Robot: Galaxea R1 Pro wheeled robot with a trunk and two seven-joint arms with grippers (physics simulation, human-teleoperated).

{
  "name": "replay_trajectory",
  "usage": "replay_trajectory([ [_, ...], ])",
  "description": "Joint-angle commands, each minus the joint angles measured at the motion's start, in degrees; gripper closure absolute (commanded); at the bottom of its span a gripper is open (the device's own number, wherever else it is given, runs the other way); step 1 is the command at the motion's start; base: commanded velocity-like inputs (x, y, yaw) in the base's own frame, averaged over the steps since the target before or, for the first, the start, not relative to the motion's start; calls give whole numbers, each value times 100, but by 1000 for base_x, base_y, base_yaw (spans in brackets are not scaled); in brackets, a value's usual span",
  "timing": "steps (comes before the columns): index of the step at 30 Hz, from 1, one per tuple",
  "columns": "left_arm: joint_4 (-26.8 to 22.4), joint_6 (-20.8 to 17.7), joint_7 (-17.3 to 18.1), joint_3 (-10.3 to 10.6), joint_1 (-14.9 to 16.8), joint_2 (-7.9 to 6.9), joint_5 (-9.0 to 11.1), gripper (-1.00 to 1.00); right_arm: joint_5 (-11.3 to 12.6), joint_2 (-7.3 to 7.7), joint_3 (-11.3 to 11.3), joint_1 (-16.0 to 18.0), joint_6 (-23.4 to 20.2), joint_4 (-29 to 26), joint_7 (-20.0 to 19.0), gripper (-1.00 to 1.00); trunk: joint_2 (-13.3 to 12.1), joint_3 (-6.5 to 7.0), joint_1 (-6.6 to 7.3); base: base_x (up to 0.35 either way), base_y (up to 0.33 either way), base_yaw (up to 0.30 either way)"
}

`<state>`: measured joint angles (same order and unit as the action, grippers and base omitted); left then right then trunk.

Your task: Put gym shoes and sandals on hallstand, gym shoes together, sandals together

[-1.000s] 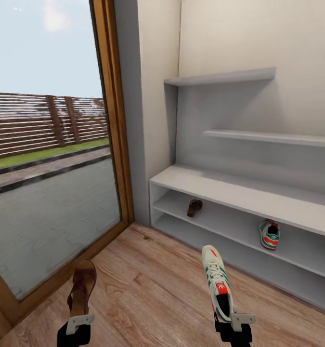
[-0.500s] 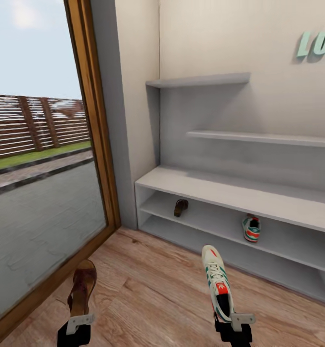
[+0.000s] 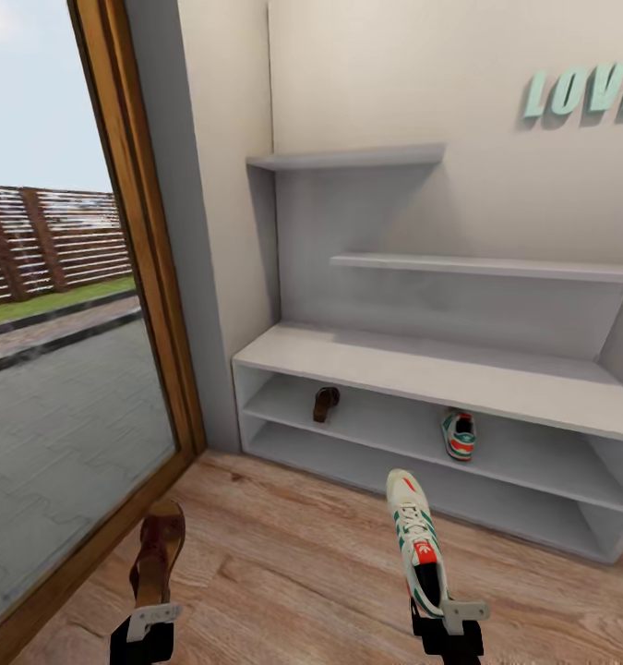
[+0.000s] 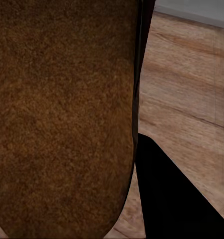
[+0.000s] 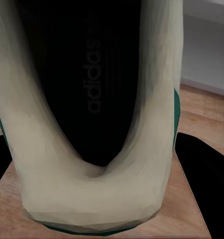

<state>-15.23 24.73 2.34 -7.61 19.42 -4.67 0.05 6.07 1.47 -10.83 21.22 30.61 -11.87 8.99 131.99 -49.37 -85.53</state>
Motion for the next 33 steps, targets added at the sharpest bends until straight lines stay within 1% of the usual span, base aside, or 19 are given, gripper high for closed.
replay_trajectory([
  [1, 2, 15, 21, -30, 3, 1, -22, 100, 61, 2, -50, 5, 18, 3, 15, 100, 2, -2, 1, 3, 2, -227],
  [14, 0, 15, 21, -34, 7, 1, -19, 100, 61, 2, -50, 5, 17, 1, 15, 100, 2, 39, 1, 1, 1, -227],
  [21, 1, 15, 21, -34, 7, 1, -20, 100, 61, 2, -50, 5, 17, 3, 15, 100, 2, 58, 1, 32, 109, -222],
  [33, 3, 15, 21, -31, 4, 1, -23, 100, 61, 2, -50, 5, 18, 8, 15, 100, 2, 84, 1, 3, 8, -204],
])
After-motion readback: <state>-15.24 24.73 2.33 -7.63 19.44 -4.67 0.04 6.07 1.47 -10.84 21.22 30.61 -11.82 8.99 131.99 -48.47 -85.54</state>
